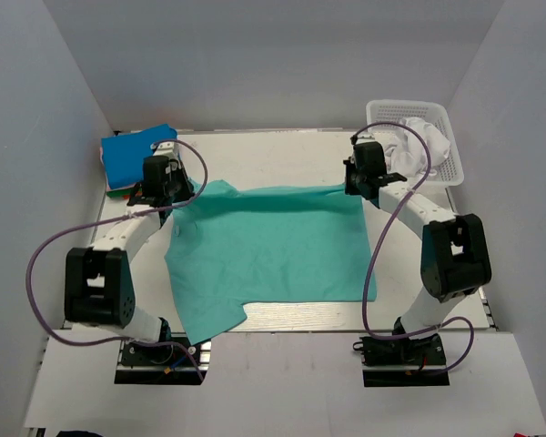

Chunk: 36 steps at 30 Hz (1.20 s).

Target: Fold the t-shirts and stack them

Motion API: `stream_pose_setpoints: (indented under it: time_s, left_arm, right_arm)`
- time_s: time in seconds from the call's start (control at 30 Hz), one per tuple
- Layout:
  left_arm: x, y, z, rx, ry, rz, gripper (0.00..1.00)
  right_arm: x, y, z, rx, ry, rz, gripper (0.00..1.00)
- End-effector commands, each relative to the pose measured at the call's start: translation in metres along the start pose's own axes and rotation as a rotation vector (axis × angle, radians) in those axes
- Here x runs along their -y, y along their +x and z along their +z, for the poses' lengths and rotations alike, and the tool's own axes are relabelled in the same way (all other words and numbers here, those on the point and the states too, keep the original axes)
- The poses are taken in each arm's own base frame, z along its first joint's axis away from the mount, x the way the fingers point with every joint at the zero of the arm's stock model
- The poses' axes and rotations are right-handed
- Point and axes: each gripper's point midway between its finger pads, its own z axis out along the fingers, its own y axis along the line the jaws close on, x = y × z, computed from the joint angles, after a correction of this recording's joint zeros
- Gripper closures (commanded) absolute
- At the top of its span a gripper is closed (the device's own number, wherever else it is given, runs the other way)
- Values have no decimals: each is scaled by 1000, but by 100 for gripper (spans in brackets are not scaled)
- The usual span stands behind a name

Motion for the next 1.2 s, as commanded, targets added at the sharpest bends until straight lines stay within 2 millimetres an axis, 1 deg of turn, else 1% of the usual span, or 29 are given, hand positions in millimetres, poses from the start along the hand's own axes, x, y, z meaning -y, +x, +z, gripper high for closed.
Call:
stream_pose_setpoints:
  time_s: [0.0, 0.03, 0.07, 0.1, 0.17, 0.2, 0.23, 0.37, 0.4, 0.47, 0.5, 0.53, 0.57, 0.6, 0.63, 0.67, 0.7, 0.73, 0.77, 0.8, 0.83, 0.87, 0.9, 0.93, 1.0, 1.07, 1.1, 1.13, 1.17]
  left_arm:
    - [1, 11, -25, 37, -13, -64, 100]
    - [2, 17, -30, 30, -2, -87, 100]
    - [8, 16, -41, 51, 14, -108, 100]
    - [7, 34, -45, 22, 14, -161, 100]
    - [3, 47, -56, 11, -7, -195, 100]
    - [-5, 60, -67, -4, -46, -212, 100]
    - [-2, 67, -72, -18, -44, -238, 100]
    - [-9, 101, -85, -49, -59, -298, 100]
    - [-11, 119, -87, -89, -67, -317, 100]
    - [-12, 132, -93, -120, -92, -364, 100]
    - [-15, 138, -95, -133, -112, -381, 96]
    - [-19, 156, -102, -203, -152, -415, 92]
    - [-18, 156, -108, -213, -161, -438, 86]
    - [-18, 160, -113, -239, -180, -470, 79]
    - [-19, 168, -120, -274, -206, -505, 71]
    - [-15, 181, -134, -357, -248, -586, 62]
    - [-12, 180, -141, -373, -240, -590, 55]
    - [-11, 179, -149, -393, -255, -599, 54]
    - [-15, 172, -165, -408, -305, -579, 51]
    - [-13, 166, -174, -411, -307, -579, 34]
    - [-11, 157, -181, -407, -302, -569, 7]
    - [-1, 139, -187, -383, -249, -565, 0]
    - [5, 131, -189, -371, -218, -569, 0]
    - [12, 120, -186, -350, -182, -573, 0]
    - [19, 97, -169, -280, -123, -559, 0]
    - [27, 76, -154, -245, -77, -539, 0]
    - [27, 72, -137, -254, -80, -523, 0]
    - [28, 52, -130, -219, -89, -519, 0]
    - [26, 48, -123, -223, -106, -507, 0]
  right_arm:
    - [0, 2, -15, 35, -19, 6, 100]
    - [0, 2, -20, 40, -25, 9, 100]
    - [-2, 2, -25, 44, -41, 14, 100]
    - [-1, 16, -25, 20, -41, 15, 100]
    - [-3, 15, -33, 32, -63, 24, 100]
    - [-3, 28, -33, 7, -63, 23, 100]
    - [-4, 28, -39, 11, -68, 20, 100]
    - [4, 54, -44, -36, -44, 24, 100]
    - [6, 64, -44, -56, -40, 18, 100]
    - [1, 76, -47, -75, -71, 32, 100]
    - [-1, 80, -50, -80, -83, 35, 99]
    - [0, 98, -51, -126, -82, 53, 94]
    - [-2, 109, -53, -159, -90, 61, 86]
    - [-3, 111, -57, -160, -93, 92, 75]
    - [2, 132, -62, -219, -67, 103, 69]
    - [5, 143, -68, -258, -56, 111, 61]
    - [7, 148, -82, -267, -45, 137, 57]
    - [10, 157, -89, -288, -29, 159, 55]
    - [12, 172, -100, -332, -22, 160, 52]
    - [13, 155, -115, -256, -37, 174, 47]
    - [16, 153, -120, -241, -29, 168, 40]
    - [13, 147, -126, -221, -55, 140, 27]
    - [10, 135, -137, -173, -93, 130, 10]
    - [6, 115, -142, -125, -127, 89, 10]
    - [-15, 103, -144, -124, -233, 66, 10]
    - [-47, 70, -153, -61, -377, -2, 10]
    - [-66, 68, -147, -68, -460, -27, 10]
    - [-91, 56, -150, -15, -538, -91, 10]
    - [-103, 57, -146, -30, -577, -121, 10]
